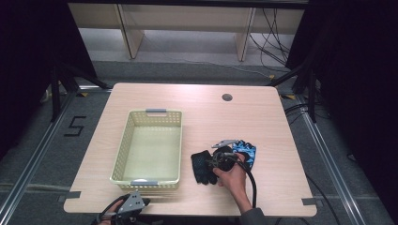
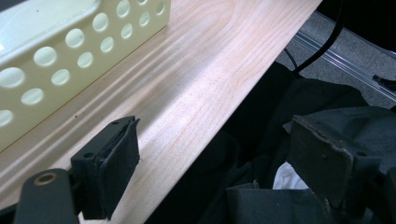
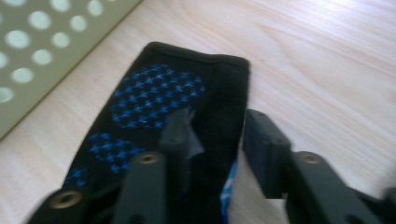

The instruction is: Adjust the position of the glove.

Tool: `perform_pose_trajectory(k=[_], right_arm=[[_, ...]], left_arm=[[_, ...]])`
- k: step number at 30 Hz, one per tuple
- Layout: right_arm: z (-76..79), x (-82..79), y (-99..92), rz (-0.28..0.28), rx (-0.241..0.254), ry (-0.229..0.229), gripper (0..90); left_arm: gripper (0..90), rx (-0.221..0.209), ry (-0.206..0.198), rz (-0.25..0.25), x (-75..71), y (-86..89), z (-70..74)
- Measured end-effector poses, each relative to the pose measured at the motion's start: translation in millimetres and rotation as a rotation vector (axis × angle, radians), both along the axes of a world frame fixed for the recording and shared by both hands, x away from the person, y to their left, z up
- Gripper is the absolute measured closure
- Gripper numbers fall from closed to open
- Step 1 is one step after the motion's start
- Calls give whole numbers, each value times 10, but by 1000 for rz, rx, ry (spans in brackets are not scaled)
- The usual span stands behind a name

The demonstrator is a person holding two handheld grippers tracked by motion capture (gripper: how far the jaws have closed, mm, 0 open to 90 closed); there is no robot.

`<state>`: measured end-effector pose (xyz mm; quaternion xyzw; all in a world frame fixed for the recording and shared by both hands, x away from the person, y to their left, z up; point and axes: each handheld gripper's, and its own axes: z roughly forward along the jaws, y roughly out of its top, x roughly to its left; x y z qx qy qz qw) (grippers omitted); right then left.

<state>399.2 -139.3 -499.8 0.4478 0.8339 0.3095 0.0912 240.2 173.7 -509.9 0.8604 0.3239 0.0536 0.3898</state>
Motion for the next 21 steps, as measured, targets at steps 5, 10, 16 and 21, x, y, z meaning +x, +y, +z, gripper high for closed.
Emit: perform_pose_trajectory(k=[5,10,16,21], right_arm=[[-23,25,-3,40,7,-33,817],[29,10,-20,102,4,-58,870],[273,-98,-84,224,20,-148,875],[560,-279,-183,328,33,-177,876]], left_arm=[[162,2,-1,-2,-1,2,4],[162,-2,-11,-12,6,10,11],[163,-18,-8,-3,0,6,7],[163,-2,-10,-8,5,9,8]])
